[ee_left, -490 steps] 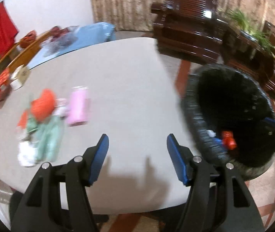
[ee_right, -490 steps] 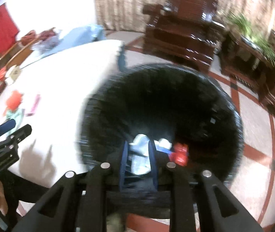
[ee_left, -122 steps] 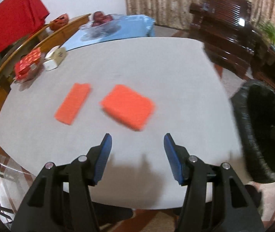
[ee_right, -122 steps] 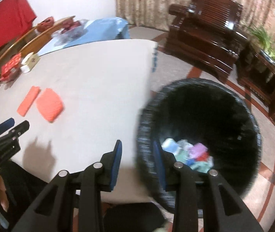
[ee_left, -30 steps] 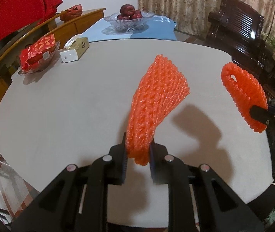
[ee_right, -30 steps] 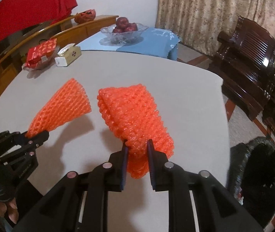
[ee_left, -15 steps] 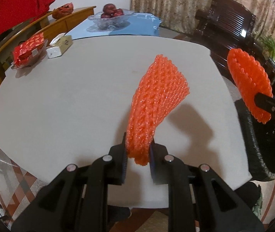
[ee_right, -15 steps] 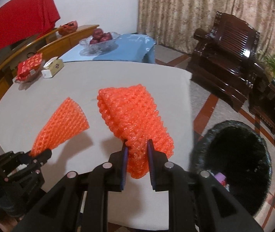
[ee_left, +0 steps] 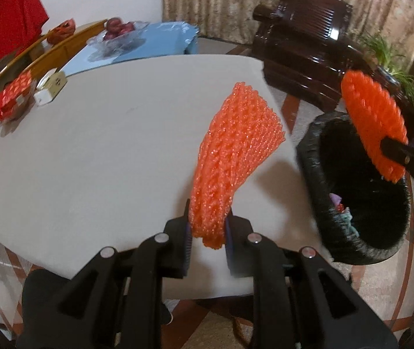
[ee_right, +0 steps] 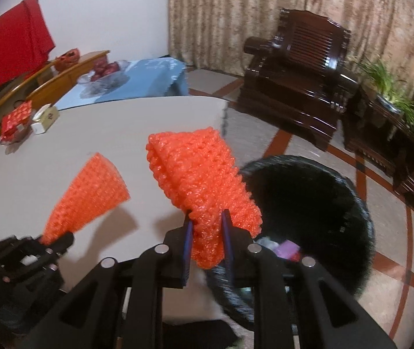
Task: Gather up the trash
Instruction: 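Lift both orange foam nets and carry them over the black bin, then lower both grippers into the bin and open them to drop the nets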
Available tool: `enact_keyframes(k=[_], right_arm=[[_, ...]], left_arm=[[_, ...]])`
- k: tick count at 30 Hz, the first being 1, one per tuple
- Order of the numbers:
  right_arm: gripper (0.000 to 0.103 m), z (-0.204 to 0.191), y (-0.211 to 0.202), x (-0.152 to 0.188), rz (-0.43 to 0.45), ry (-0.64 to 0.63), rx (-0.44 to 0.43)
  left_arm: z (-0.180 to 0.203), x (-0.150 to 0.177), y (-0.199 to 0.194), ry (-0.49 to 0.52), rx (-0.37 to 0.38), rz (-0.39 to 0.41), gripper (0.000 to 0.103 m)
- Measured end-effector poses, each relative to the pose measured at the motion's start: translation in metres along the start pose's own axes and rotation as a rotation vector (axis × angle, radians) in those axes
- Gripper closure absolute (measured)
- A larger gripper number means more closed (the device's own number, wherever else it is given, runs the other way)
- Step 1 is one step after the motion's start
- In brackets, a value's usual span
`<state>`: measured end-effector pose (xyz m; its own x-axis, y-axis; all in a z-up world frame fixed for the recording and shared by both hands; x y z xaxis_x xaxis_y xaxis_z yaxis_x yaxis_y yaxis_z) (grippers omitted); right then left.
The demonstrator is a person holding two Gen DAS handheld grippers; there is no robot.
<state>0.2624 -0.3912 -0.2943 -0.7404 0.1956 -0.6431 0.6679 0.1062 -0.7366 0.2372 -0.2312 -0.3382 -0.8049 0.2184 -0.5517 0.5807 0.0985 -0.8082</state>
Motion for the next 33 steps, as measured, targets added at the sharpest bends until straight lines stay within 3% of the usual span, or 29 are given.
enact_keyframes(k=[15, 26, 33], right_arm=[[0.084, 0.115, -0.044, 0.011, 0.028, 0.066, 0.091], [0.084, 0.173, -0.028, 0.025, -0.018, 0.113, 0.096], [0.083, 0.202, -0.013, 0.039, -0.034, 0.155, 0.079]], left_arm=[[0.125, -0.006, -0.031, 0.079, 0.102, 0.013, 0.085], [0.19, 0.003, -0.008, 0.065, 0.111, -0.06, 0.085], [0.21, 0.011, 0.013, 0.081, 0.079, -0.099, 0.083]])
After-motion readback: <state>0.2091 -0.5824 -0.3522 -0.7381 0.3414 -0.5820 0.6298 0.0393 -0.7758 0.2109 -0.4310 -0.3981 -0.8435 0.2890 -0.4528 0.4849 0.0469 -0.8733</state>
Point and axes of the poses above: each gripper's, at about its wrist camera, not at the fingertips, and y roughly the way its jaws point, z to its right, x to its underside, the point moved 9 cm from there along y, roughly the way its jaws point, and after that the axes turned 15 degrees about -x, right-handed, at the moved point
